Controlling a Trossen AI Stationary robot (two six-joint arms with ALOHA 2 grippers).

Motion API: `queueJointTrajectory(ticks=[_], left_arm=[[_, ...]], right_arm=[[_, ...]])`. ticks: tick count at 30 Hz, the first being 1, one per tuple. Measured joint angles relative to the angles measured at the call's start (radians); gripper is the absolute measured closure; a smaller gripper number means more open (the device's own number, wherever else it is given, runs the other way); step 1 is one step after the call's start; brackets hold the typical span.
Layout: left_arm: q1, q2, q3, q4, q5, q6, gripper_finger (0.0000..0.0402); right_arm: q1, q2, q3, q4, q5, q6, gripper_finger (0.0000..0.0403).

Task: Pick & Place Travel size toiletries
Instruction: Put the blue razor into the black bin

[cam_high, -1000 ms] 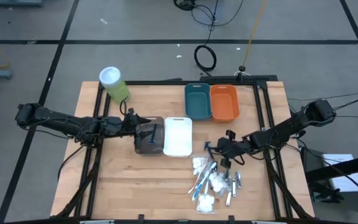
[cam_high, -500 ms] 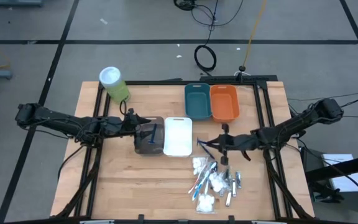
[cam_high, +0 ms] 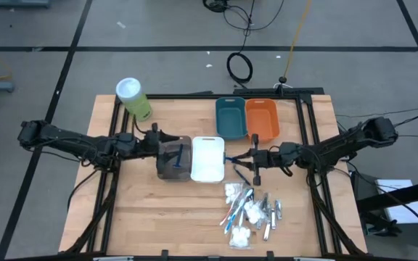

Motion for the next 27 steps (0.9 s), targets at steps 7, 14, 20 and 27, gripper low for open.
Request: queueJointTrajectory(ticks=[7, 14, 20, 27], left_arm=[[-0.012, 0.155, 0.001, 0.223, 0.075, 0.178, 0.0146], [-0.010, 0.345, 0.000, 0.463, 0.076, 0.169, 0.0146], [-0.010, 0.420, 0.000, 0.577, 0.080, 0.182, 0.0146], [-0.011, 0.470, 0.048, 0.623, 0.130, 0.174, 0.0146]], right_arm=[[-0.036, 0.104, 0.000, 0.220, -0.139, -0.023, 0.0380], [-0.039, 0.182, 0.000, 0.347, -0.154, -0.024, 0.0380], [-0.047, 0.239, 0.000, 0.442, -0.154, -0.018, 0.0380], [-0.071, 0.255, 0.001, 0.460, -0.152, 0.006, 0.0380]])
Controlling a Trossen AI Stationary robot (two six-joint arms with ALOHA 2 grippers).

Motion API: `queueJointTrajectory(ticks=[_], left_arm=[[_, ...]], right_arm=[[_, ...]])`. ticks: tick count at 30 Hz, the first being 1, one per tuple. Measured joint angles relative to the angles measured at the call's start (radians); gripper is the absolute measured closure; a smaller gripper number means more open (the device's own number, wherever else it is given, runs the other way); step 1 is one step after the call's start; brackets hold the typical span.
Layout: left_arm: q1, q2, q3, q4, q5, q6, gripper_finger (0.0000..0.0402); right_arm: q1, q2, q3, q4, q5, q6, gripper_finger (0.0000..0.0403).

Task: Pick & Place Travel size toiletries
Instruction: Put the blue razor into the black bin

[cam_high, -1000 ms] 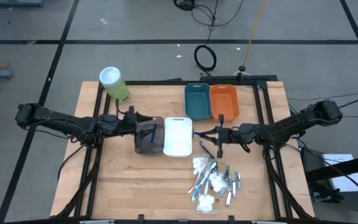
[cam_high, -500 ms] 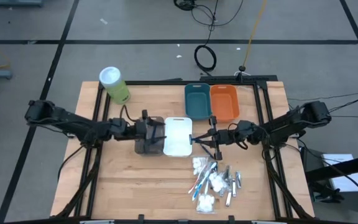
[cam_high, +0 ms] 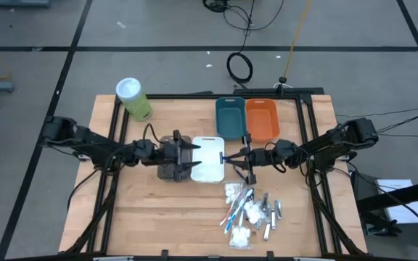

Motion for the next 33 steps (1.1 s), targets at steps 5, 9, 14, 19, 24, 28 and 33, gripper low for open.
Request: queueJointTrajectory(ticks=[5, 9, 14, 19, 24, 28, 33], left_arm=[[-0.001, 0.079, 0.092, -0.007, 0.047, 0.001, 0.0146], [-0.001, 0.158, 0.173, -0.009, 0.064, 0.018, 0.0146], [0.000, 0.236, 0.255, -0.012, 0.064, 0.033, 0.0146], [0.000, 0.273, 0.307, -0.009, 0.117, 0.034, 0.0146], [0.001, 0.280, 0.333, -0.038, 0.129, 0.033, 0.0146], [0.002, 0.280, 0.333, -0.049, 0.127, 0.033, 0.0147], [0.003, 0.280, 0.333, -0.066, 0.127, 0.041, 0.0174]], right_arm=[[0.000, 0.000, 0.009, -0.010, 0.000, 0.000, 0.0380], [0.000, 0.000, 0.035, -0.064, 0.000, 0.000, 0.0380], [0.000, 0.000, 0.042, -0.094, -0.002, -0.001, 0.0380], [0.000, 0.000, 0.042, -0.098, -0.002, -0.003, 0.0380], [0.000, 0.000, 0.042, -0.098, -0.002, -0.004, 0.0380], [0.000, 0.000, 0.042, -0.098, -0.002, -0.004, 0.0380], [0.000, 0.000, 0.042, -0.098, -0.002, -0.004, 0.0380]])
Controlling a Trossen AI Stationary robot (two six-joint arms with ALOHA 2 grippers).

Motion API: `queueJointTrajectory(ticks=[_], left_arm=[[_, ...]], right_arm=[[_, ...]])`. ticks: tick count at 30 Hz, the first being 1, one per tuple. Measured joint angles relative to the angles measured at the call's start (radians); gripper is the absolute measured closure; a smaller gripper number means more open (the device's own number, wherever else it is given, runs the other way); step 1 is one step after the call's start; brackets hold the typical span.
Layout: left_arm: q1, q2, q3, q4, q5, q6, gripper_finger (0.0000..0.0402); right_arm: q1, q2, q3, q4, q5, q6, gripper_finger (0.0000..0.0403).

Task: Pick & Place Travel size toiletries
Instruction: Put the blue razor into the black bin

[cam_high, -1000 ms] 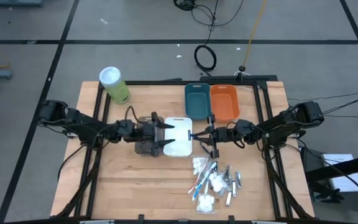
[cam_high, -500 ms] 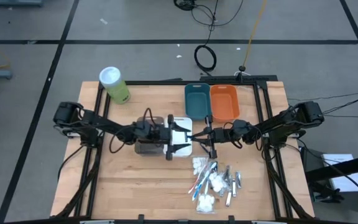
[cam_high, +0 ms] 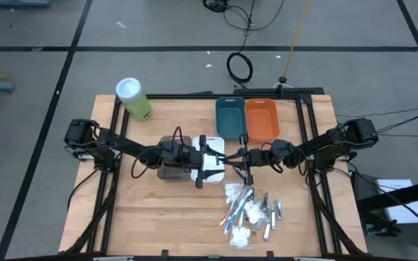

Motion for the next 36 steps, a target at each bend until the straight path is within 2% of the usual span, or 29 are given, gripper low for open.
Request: queueJointTrajectory(ticks=[10, 14, 20, 24, 30, 33, 36], left_arm=[[0.008, 0.000, 0.000, 0.022, -0.003, 0.018, 0.0339], [0.020, 0.000, -0.001, 0.026, -0.002, 0.018, 0.0386], [0.023, 0.000, -0.001, 0.026, -0.007, 0.035, 0.0370], [0.022, -0.027, -0.001, 0.000, -0.026, 0.039, 0.0383], [0.019, -0.169, -0.001, -0.262, -0.051, 0.030, 0.0382], [0.006, -0.262, -0.004, -0.428, -0.124, -0.009, 0.0381], [-0.009, -0.347, -0.036, -0.524, -0.170, -0.046, 0.0389]], right_arm=[[0.001, 0.000, 0.000, 0.000, -0.003, 0.000, 0.0380], [0.000, -0.001, 0.000, 0.002, 0.001, 0.001, 0.0380], [0.000, -0.001, 0.000, -0.001, 0.008, 0.036, 0.0344], [0.002, -0.001, 0.000, -0.015, 0.060, 0.068, 0.0302], [0.004, -0.034, -0.003, -0.112, 0.108, 0.078, 0.0233], [0.005, -0.062, -0.003, -0.159, 0.110, 0.077, 0.0208], [0.005, -0.095, -0.003, -0.210, 0.112, 0.074, 0.0194]])
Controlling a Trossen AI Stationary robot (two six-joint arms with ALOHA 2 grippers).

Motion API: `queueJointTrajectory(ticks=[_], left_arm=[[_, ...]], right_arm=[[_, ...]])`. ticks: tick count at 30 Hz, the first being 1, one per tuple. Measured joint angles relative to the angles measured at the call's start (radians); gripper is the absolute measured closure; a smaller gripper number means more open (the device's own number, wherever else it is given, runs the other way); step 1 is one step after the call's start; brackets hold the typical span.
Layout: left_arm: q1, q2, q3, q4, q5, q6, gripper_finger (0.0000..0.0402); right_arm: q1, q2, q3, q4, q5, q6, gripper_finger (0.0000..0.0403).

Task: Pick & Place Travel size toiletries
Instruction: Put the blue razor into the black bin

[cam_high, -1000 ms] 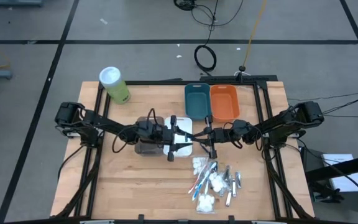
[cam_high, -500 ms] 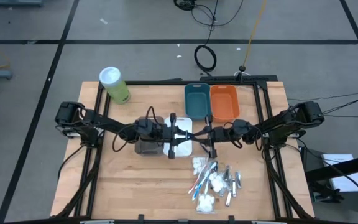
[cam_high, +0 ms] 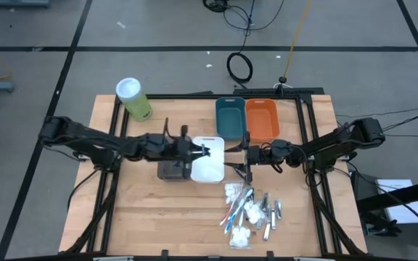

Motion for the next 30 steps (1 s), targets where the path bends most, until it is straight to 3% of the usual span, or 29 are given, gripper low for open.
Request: queueJointTrajectory(ticks=[3, 8, 17, 24, 30], left_arm=[[-0.021, -0.080, -0.059, -0.044, -0.014, -0.041, 0.0389], [-0.055, -0.188, -0.210, -0.052, -0.122, -0.140, 0.0386], [-0.062, -0.334, -0.460, -0.049, -0.153, -0.485, 0.0382], [-0.059, -0.355, -0.561, -0.066, -0.152, -0.746, 0.0379], [-0.059, -0.355, -0.587, -0.074, -0.152, -0.781, 0.0355]], right_arm=[[0.000, -0.028, 0.000, -0.036, 0.000, 0.013, 0.0189], [0.000, -0.031, 0.000, -0.054, 0.000, 0.023, 0.0194], [-0.001, -0.031, 0.000, -0.062, 0.000, 0.023, 0.0202], [-0.003, -0.031, 0.000, -0.067, 0.001, 0.023, 0.0202], [-0.003, -0.031, 0.000, -0.070, 0.001, 0.024, 0.0202]])
